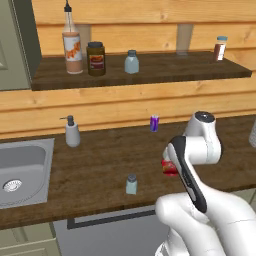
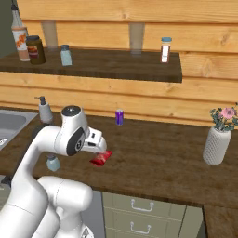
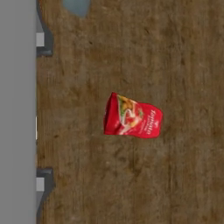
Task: Put the shaker and condiment bottle from the counter next to their counterparts in the cabinet.
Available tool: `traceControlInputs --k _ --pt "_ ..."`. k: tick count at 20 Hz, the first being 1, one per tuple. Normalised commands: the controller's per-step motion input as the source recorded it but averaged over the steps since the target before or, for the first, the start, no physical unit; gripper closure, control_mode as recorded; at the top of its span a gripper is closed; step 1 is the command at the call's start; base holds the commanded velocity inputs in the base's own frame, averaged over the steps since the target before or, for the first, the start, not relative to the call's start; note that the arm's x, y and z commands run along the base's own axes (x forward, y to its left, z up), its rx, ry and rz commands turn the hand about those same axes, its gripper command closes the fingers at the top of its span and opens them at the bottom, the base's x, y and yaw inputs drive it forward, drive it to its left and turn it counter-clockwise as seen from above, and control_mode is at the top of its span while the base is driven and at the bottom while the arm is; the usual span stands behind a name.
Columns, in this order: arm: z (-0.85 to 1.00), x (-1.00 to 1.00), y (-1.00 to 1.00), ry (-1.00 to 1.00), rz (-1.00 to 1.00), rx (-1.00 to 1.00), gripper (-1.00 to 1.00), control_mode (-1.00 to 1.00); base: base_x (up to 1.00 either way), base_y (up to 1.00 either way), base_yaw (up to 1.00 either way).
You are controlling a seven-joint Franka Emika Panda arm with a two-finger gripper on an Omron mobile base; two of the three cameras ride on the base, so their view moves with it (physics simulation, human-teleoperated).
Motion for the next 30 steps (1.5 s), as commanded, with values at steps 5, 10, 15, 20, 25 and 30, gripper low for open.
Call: traceControlInputs --k 5,10,15,20,25,30 --pt "-0.28 0.32 0.00 0.04 -0.07 0.00 -1.00 -1.00 0.00 0.00 0.00" --pt "-0.25 0.38 0.00 0.06 -0.07 0.00 -1.00 -1.00 0.00 0.00 0.00" --pt "-0.13 0.41 -0.02 0.09 -0.06 0.00 -1.00 -1.00 0.00 0.00 0.00" --pt "-0.11 0.45 -0.14 0.11 -0.04 0.00 -1.00 -1.00 0.00 0.00 0.00" --pt "-0.14 0.40 -0.09 0.11 -0.03 0.00 -1.00 -1.00 0.00 0.00 0.00" --pt "-0.22 0.19 0.00 0.08 -0.03 0.00 -1.00 -1.00 0.00 0.00 0.00"
